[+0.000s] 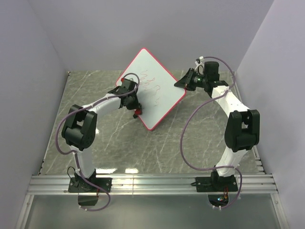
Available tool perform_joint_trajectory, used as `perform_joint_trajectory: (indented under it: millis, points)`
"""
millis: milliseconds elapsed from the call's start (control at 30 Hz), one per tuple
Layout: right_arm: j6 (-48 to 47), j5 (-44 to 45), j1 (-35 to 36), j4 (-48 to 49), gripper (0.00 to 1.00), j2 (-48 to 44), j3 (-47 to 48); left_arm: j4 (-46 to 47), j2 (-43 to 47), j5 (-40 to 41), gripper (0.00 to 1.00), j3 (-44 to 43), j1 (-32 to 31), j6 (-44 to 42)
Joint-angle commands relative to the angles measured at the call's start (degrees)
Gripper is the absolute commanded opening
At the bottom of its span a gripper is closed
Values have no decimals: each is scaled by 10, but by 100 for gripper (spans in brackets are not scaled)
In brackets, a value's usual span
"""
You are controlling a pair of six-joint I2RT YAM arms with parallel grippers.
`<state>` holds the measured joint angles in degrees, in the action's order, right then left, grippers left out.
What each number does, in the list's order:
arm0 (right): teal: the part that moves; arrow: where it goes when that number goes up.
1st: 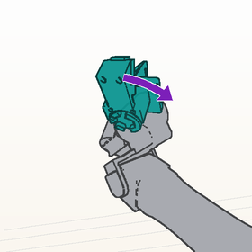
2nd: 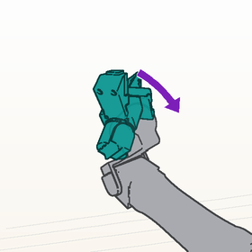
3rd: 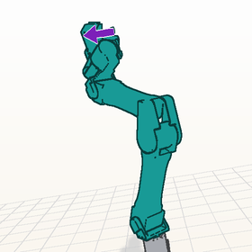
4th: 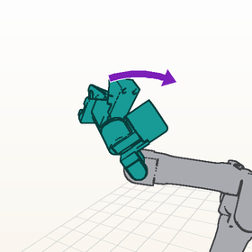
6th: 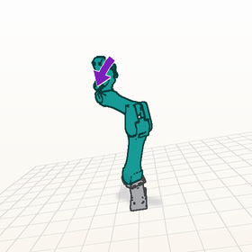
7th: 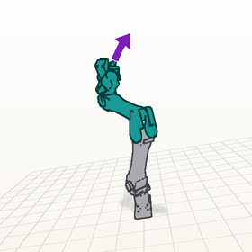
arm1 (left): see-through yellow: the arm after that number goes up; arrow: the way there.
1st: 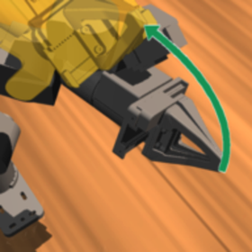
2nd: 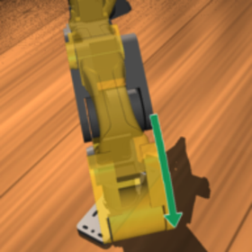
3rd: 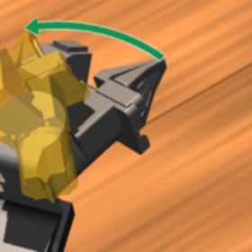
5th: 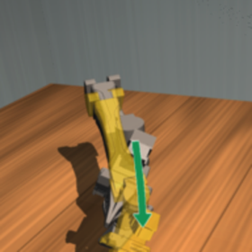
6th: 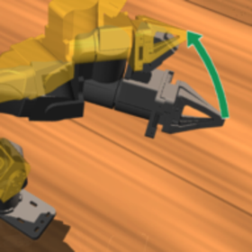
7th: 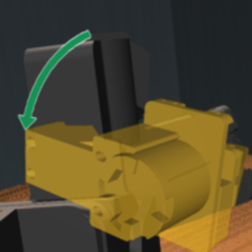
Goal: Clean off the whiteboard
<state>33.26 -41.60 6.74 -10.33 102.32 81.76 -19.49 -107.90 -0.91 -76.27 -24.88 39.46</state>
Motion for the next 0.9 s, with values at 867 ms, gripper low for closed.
perform_joint_trajectory:
  millis: [867]
  points:
    - [149,-33,7,76,0,-56,-87,318,46,71,0,194,-61,137]
